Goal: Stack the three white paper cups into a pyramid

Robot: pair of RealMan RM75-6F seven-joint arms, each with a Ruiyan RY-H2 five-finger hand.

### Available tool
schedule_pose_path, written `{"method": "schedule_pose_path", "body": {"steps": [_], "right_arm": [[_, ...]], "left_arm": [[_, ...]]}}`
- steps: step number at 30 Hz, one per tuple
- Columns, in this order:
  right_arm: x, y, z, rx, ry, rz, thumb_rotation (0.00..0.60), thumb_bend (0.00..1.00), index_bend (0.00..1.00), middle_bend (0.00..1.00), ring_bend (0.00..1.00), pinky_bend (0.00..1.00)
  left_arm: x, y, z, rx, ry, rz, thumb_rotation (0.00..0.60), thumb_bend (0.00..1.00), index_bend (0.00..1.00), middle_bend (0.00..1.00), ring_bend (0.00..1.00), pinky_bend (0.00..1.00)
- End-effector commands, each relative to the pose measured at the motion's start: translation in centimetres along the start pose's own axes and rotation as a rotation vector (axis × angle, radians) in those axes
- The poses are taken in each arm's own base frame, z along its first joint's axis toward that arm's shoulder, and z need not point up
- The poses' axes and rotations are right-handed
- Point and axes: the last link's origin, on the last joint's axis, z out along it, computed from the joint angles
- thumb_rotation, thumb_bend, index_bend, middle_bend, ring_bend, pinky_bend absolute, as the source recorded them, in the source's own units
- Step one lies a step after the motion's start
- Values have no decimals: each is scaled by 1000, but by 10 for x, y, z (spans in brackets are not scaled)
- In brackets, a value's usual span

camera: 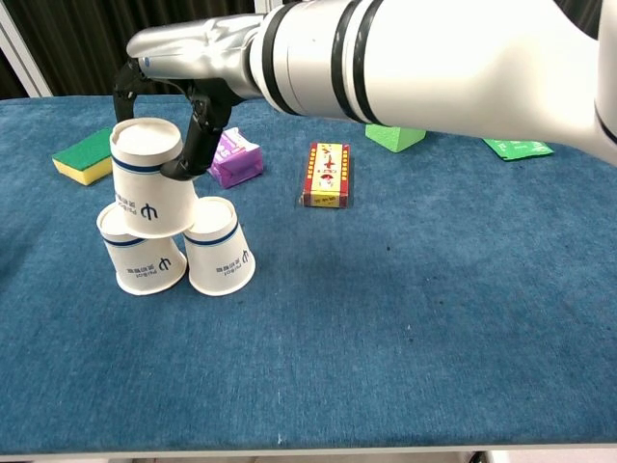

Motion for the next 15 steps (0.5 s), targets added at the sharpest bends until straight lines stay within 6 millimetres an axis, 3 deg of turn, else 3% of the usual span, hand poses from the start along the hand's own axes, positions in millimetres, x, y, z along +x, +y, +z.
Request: {"method": "schedule_pose_path", "body": {"steps": [1, 11, 15], "right_arm": [[0, -1, 0, 1, -2, -4, 600, 551, 295, 141, 0, 98], [2, -3, -3, 5, -5, -16, 600, 552, 198, 142, 0, 90], [14, 2, -15, -4, 43, -26, 600, 551, 160, 142, 0, 87]], "left_arm": [[0, 0, 0, 2, 2, 1, 500, 305, 135, 219, 128, 0], [-1, 0, -1, 3, 3, -3, 498, 305, 136, 218, 127, 0], [1, -2, -2, 9, 10, -4, 498, 305, 135, 218, 127, 0]]}}
